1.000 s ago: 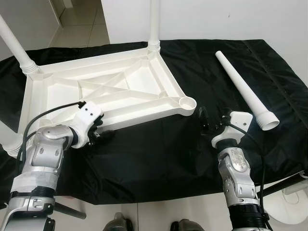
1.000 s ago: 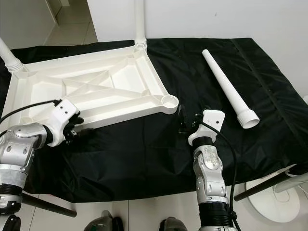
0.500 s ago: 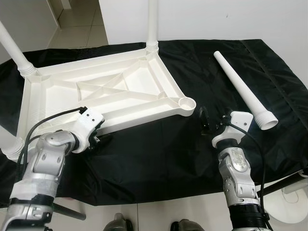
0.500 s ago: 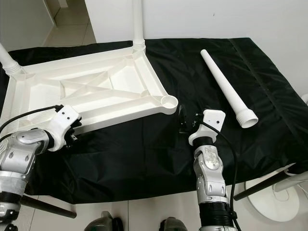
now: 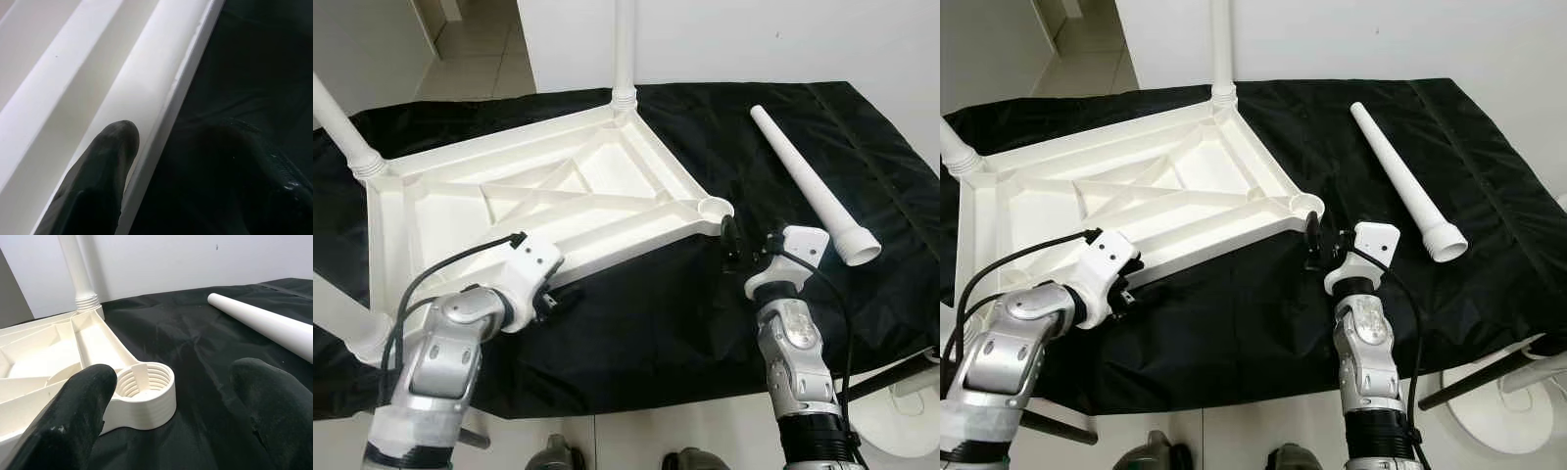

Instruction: Building children table

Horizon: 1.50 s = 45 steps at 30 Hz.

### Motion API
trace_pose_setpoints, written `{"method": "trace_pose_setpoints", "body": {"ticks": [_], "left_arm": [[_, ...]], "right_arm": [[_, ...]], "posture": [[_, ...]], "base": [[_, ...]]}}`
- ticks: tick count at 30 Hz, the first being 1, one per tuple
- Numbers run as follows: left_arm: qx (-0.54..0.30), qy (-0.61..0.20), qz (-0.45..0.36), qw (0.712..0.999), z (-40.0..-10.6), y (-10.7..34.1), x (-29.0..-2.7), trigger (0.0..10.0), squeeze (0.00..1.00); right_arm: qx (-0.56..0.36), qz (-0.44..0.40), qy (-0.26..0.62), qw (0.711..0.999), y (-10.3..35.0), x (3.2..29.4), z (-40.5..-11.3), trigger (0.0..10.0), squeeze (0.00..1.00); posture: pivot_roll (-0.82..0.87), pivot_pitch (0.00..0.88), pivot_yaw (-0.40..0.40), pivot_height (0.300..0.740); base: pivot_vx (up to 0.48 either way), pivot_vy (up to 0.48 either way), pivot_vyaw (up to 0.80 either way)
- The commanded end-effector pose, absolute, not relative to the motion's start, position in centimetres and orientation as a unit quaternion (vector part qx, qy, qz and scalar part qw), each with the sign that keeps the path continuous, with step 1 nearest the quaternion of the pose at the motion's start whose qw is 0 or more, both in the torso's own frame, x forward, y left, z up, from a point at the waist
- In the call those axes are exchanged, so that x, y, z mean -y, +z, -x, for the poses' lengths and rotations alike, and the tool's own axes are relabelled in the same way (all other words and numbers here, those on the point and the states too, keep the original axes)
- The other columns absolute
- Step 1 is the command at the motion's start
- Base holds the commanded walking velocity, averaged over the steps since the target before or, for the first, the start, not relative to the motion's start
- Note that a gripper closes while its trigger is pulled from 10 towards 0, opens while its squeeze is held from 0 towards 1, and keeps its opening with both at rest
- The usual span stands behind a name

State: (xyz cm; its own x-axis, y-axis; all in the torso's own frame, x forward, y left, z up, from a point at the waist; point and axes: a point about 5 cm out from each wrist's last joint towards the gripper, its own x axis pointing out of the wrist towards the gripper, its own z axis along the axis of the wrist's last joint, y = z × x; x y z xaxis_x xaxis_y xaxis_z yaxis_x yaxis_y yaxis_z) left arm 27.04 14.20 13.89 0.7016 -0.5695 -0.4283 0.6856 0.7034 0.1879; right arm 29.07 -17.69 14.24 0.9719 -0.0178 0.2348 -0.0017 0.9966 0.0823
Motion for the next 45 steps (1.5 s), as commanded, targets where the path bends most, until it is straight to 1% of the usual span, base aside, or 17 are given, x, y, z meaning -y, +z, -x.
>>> {"method": "trace_pose_setpoints", "body": {"ticks": [1,8,12,17,18,19,20,21,23,25,27,30,34,38,41,43,45], "left_arm": [[-0.196,-0.367,-0.148,0.897,-26.1,12.9,-13.2,10.0,0.00],[-0.195,-0.374,-0.138,0.896,-24.9,13.1,-11.3,10.0,0.00],[-0.208,-0.367,-0.142,0.895,-24.9,12.7,-11.3,10.0,0.00],[-0.234,-0.336,-0.165,0.897,-25.0,11.8,-12.9,10.0,0.00],[-0.245,-0.318,-0.179,0.898,-25.1,11.5,-14.1,10.0,0.00],[-0.245,-0.318,-0.179,0.898,-25.1,11.5,-14.1,10.0,0.00],[-0.254,-0.303,-0.193,0.898,-25.1,11.4,-15.3,10.0,0.00],[-0.254,-0.303,-0.193,0.898,-25.1,11.4,-15.3,10.0,0.00],[-0.263,-0.277,-0.220,0.898,-25.1,11.4,-17.2,10.0,0.00],[-0.253,-0.281,-0.225,0.898,-25.0,11.8,-17.4,10.0,0.00],[-0.215,-0.302,-0.191,0.909,-25.0,13.1,-15.9,10.0,0.00],[-0.203,-0.310,-0.181,0.911,-25.0,13.4,-15.2,10.0,0.00],[-0.143,-0.319,-0.170,0.921,-25.7,14.7,-12.0,10.0,0.00],[-0.132,-0.318,-0.165,0.924,-26.1,15.0,-11.3,10.0,0.00],[-0.108,-0.315,-0.144,0.932,-27.7,16.0,-8.9,10.0,0.00],[-0.108,-0.315,-0.144,0.932,-27.7,16.0,-8.9,10.0,0.00],[-0.104,-0.312,-0.134,0.935,-28.7,16.1,-7.5,10.0,0.00]], "right_arm": [[0.119,-0.043,-0.006,0.992,14.2,17.6,-29.2,10.0,0.00],[0.122,-0.044,-0.009,0.992,14.3,17.6,-29.3,10.0,0.00],[0.123,-0.045,-0.008,0.991,14.4,17.6,-29.4,10.0,0.00],[0.126,-0.045,-0.008,0.991,14.5,17.6,-29.5,10.0,0.00],[0.126,-0.045,-0.009,0.991,14.5,17.7,-29.5,10.0,0.00],[0.126,-0.045,-0.009,0.991,14.5,17.7,-29.5,10.0,0.00],[0.126,-0.044,-0.010,0.991,14.5,17.8,-29.5,10.0,0.00],[0.126,-0.044,-0.010,0.991,14.5,17.8,-29.5,10.0,0.00],[0.125,-0.044,-0.009,0.991,14.5,17.8,-29.5,10.0,0.00],[0.125,-0.044,-0.008,0.991,14.5,17.8,-29.5,10.0,0.00],[0.124,-0.044,-0.005,0.991,14.5,17.6,-29.7,10.0,0.00],[0.124,-0.045,-0.004,0.991,14.5,17.5,-29.8,10.0,0.00],[0.125,-0.043,-0.001,0.991,14.7,17.5,-29.9,10.0,0.00],[0.126,-0.043,0.000,0.991,14.7,17.5,-29.9,10.0,0.00],[0.128,-0.044,-0.002,0.991,14.9,17.6,-30.0,10.0,0.00],[0.128,-0.044,-0.002,0.991,14.9,17.6,-30.0,10.0,0.00],[0.130,-0.044,-0.004,0.990,15.0,17.6,-30.0,10.0,0.00]], "posture": [[-0.08,0.057,0.075,0.740],[-0.08,0.059,0.074,0.740],[-0.08,0.057,0.073,0.740],[-0.08,0.056,0.072,0.740],[-0.08,0.056,0.072,0.740],[-0.08,0.056,0.072,0.740],[-0.08,0.058,0.068,0.740],[-0.08,0.058,0.068,0.740],[-0.08,0.058,0.064,0.740],[-0.07,0.058,0.059,0.740],[-0.07,0.057,0.058,0.740],[-0.08,0.056,0.051,0.740],[-0.08,0.054,0.044,0.740],[-0.08,0.053,0.043,0.740],[-0.09,0.050,0.043,0.740],[-0.09,0.050,0.043,0.740],[-0.10,0.047,0.048,0.740]], "base": [[0.000,0.000,0.00],[0.000,0.000,0.00],[0.000,0.000,0.00],[0.000,0.000,0.00],[0.000,0.000,0.00],[0.000,0.000,0.00],[0.000,0.000,0.00],[0.000,0.000,0.00],[0.000,0.000,0.00],[0.000,0.000,0.00],[0.000,0.000,0.00],[0.000,0.000,0.00],[0.000,0.000,0.00],[0.000,0.000,0.00],[0.000,0.000,0.00],[0.000,0.000,0.00],[0.000,0.000,0.00]]}}
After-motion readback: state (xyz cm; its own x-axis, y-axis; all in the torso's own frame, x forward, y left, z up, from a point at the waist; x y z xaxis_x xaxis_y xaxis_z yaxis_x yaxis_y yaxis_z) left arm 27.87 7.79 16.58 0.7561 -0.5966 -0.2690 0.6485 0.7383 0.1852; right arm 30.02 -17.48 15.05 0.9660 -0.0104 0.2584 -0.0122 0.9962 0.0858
